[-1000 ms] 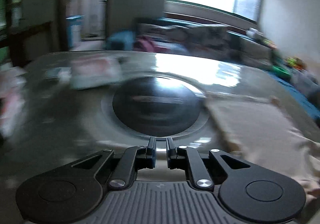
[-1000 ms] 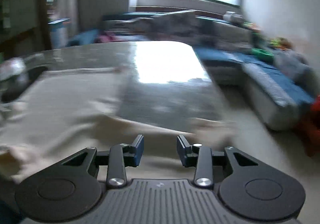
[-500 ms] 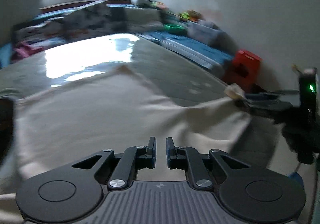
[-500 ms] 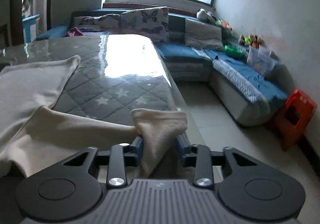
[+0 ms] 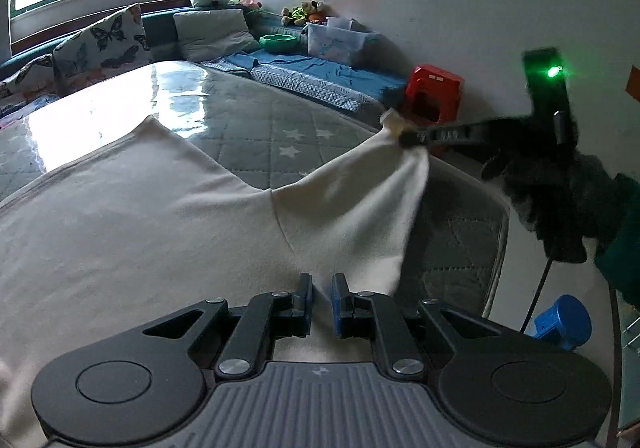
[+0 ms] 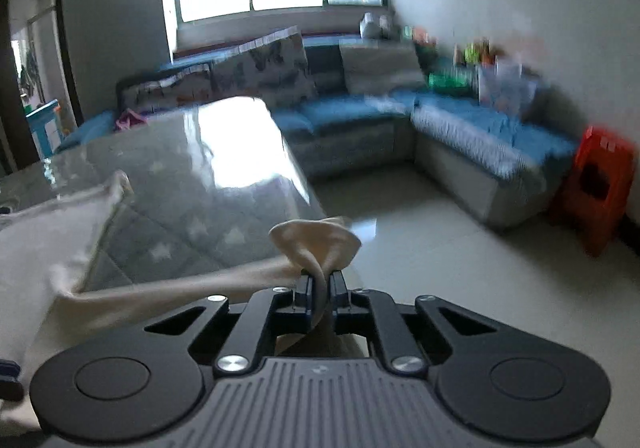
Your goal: Fold clothes
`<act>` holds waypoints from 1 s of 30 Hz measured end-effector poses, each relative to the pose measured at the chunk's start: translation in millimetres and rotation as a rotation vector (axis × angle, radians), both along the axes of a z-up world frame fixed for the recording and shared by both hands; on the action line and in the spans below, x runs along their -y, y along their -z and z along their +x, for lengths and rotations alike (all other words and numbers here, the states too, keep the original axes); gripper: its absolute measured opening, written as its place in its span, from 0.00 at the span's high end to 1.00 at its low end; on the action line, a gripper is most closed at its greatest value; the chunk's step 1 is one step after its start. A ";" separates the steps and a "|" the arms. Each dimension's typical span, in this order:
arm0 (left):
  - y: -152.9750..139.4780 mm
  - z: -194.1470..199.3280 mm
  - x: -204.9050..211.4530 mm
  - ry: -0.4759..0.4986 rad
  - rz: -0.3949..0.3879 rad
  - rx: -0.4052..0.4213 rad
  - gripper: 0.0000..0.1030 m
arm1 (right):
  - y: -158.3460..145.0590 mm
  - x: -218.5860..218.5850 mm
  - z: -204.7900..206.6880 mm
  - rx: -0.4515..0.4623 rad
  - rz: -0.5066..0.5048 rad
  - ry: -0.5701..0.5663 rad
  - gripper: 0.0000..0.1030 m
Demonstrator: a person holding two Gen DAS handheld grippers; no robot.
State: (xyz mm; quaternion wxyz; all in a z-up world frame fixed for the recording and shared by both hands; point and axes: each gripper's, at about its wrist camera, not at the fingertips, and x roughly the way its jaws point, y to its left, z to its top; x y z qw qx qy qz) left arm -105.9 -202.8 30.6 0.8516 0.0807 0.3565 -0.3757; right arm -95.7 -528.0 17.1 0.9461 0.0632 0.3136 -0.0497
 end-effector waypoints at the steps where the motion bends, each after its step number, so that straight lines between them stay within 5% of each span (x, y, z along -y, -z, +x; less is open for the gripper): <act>1: -0.5 -0.1 0.4 -0.003 0.002 0.000 0.89 | 1.5 3.2 -2.5 0.014 0.020 0.013 0.81; 6: -6.4 -1.4 4.7 -0.001 0.000 0.024 0.88 | -2.4 22.5 -16.3 0.063 0.133 0.073 0.75; 9: -4.3 -3.7 12.3 0.023 0.006 0.028 0.87 | -0.5 25.3 -18.6 0.057 0.127 0.058 0.61; 12: -2.0 -7.5 17.3 0.046 0.007 0.023 0.87 | 2.6 24.9 -16.5 0.040 0.111 0.045 0.59; 16: 0.2 -11.2 22.4 0.073 0.004 0.015 0.86 | 4.7 26.7 -12.3 0.040 0.131 0.054 0.64; 20: 2.3 -17.4 25.9 0.088 0.001 0.022 0.77 | 3.4 30.5 -11.0 0.056 0.147 0.092 0.93; 25: -4.1 -18.2 19.5 0.069 -0.028 0.030 0.77 | -10.8 28.1 -14.9 0.109 0.151 0.081 0.95; 30: -11.8 -6.0 -7.9 -0.049 -0.051 0.036 0.73 | -30.6 21.2 -14.8 0.139 0.152 0.035 0.95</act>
